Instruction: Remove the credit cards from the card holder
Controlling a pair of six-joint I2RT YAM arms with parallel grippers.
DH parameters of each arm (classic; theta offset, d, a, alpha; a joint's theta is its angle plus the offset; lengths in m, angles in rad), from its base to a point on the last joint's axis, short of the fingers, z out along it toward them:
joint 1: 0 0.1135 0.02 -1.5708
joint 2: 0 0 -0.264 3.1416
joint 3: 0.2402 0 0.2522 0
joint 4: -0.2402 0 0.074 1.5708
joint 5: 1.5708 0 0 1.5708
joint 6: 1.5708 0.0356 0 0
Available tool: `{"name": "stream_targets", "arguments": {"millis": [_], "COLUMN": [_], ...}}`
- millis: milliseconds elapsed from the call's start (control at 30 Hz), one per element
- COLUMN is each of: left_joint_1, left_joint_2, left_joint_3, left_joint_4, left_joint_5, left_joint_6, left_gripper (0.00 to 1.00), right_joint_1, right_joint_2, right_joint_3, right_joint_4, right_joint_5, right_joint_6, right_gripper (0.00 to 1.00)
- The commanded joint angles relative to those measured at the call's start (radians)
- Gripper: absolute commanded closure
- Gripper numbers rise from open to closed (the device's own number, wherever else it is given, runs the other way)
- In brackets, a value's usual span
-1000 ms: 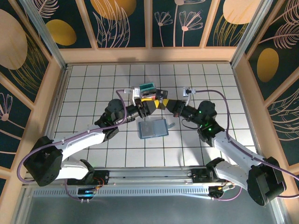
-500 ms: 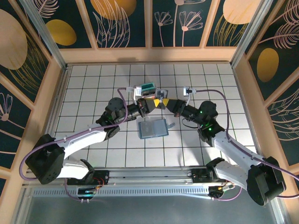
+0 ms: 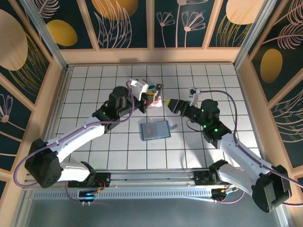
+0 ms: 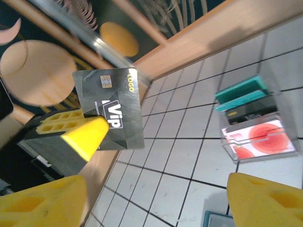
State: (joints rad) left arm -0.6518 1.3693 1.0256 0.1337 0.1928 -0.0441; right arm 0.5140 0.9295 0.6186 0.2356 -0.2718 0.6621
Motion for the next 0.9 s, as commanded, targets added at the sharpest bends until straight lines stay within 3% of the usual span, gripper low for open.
{"name": "stream_targets", "arguments": {"millis": [0,300,600,867], "left_joint_1": [0.038,0.099,0.155,0.159], "left_joint_2": [0.076,0.39,0.595,0.677], "left_joint_3": [0.081,0.42,0.705,0.767], "left_joint_4": [-0.152,-0.441,-0.689,-0.777], "left_joint_5": [0.018,0.086,0.179,0.187], "left_joint_6": [0.279,0.673,0.874,0.928], "left_gripper": [1.0,1.0,1.0,1.0], "right_joint_1": [0.0,-0.002,-0.009,-0.019], "right_joint_2": [-0.038,-0.074,-0.07,-0.037], "right_joint_3": [0.047,0.089,0.108,0.131], "right_joint_4": [-0.17,-0.37,-0.407,-0.402], "right_joint_5": [0.172,0.36,0.413,0.411], "right_joint_6": [-0.023,-0.019,-0.012,-0.016], "right_gripper": [0.13,0.11,0.11,0.11]}}
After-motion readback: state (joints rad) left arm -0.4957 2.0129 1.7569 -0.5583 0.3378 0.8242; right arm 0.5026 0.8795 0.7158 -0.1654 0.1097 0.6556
